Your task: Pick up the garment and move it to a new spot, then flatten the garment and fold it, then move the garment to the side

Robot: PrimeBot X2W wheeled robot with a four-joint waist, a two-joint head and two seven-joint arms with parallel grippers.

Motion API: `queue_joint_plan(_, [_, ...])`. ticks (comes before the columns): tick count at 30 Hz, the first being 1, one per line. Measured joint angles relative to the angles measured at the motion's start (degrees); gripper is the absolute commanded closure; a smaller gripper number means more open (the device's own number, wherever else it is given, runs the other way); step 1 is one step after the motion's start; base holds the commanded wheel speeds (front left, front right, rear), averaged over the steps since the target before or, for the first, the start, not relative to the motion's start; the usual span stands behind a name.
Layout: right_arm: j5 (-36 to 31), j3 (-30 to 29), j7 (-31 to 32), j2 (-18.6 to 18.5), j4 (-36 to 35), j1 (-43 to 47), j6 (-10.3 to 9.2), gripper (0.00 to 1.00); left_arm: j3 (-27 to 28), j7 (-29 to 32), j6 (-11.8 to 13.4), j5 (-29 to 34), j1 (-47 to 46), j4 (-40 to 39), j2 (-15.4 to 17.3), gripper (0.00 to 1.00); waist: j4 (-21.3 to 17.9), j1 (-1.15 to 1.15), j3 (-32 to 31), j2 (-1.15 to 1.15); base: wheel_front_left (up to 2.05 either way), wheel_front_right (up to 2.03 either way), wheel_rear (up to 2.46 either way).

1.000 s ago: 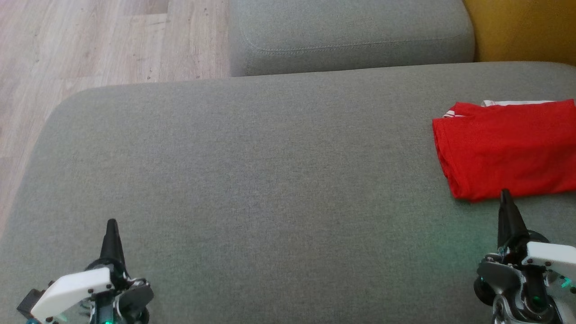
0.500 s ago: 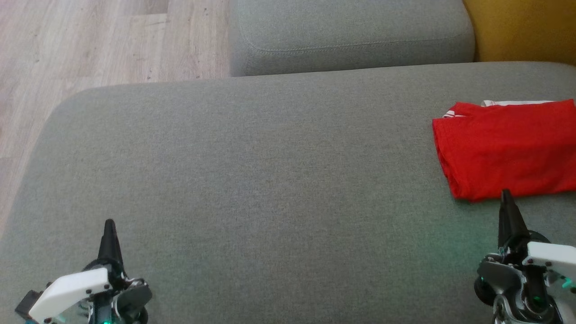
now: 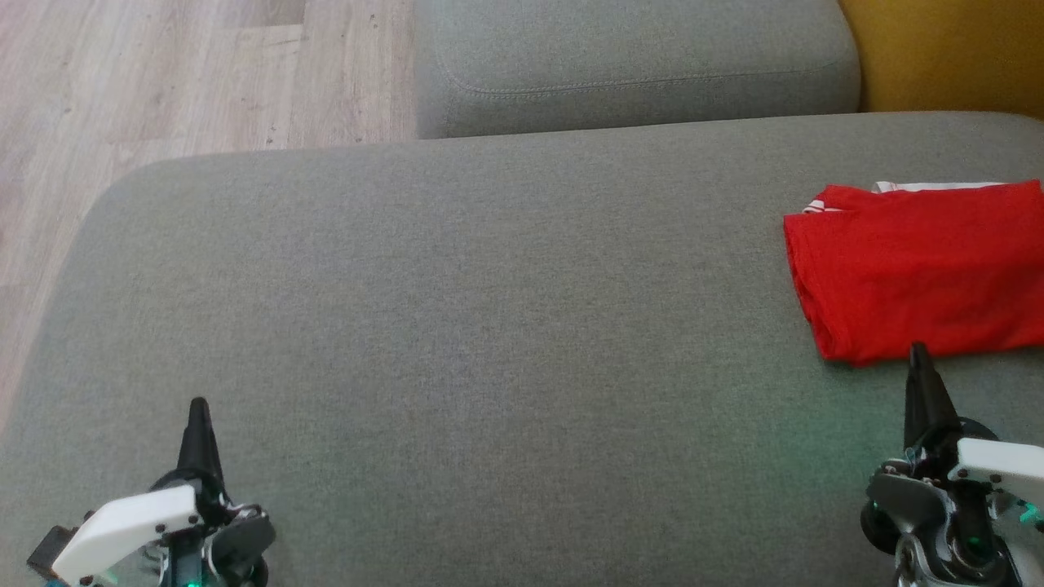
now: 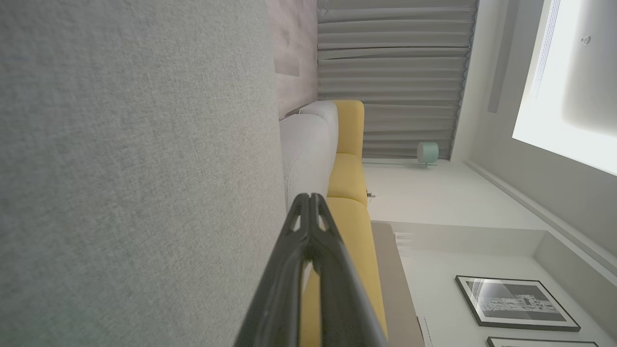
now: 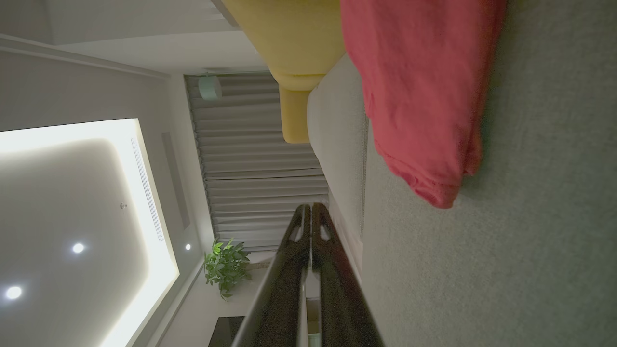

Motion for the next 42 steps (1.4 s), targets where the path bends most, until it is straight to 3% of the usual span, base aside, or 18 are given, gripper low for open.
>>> queue_joint_plan(42, [-0.4, -0.6, 0.4, 0.1, 0.0, 0.0, 0.0, 1.0, 0.3, 0.3, 0.0, 0.4, 0.0, 0.0, -0.3, 1.0, 0.0, 0.0, 0.0, 0.0, 0.0, 0.0, 0.0])
